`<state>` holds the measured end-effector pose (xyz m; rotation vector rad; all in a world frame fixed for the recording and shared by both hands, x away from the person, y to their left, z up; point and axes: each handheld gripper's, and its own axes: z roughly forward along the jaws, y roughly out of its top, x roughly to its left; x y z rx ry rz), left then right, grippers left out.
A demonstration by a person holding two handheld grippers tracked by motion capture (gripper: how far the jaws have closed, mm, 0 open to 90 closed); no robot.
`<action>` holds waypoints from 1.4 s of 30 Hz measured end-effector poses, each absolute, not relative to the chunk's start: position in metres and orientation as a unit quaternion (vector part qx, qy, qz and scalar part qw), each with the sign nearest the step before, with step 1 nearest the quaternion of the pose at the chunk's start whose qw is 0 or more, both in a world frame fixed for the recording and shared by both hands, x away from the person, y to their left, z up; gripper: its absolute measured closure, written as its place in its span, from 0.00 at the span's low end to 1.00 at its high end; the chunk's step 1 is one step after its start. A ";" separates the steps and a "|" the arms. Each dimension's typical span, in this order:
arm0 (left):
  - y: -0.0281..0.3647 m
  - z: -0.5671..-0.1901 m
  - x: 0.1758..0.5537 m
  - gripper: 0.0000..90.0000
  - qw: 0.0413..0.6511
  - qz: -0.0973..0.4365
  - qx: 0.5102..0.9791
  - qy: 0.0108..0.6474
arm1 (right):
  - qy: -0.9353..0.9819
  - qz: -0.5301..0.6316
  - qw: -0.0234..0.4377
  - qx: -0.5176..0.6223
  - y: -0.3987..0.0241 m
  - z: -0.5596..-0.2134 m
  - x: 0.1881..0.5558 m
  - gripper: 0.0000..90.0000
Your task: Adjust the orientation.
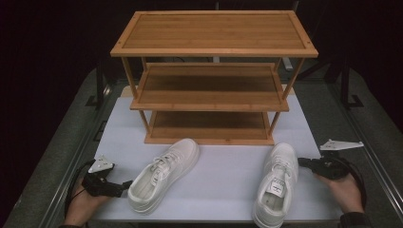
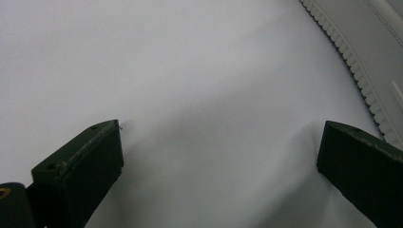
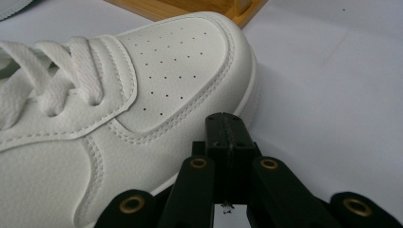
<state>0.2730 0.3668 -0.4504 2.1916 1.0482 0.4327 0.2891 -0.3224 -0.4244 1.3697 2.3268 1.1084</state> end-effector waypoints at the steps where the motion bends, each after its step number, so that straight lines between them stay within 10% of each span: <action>1: 0.367 -0.450 0.273 0.01 0.331 0.165 0.838 0.401 | 0.795 0.372 0.110 0.466 -0.317 -0.423 0.294 1.00; 42: 0.367 -0.450 0.273 0.01 0.330 0.164 0.838 0.402 | 0.856 0.374 0.071 0.350 -0.187 -0.420 0.357 1.00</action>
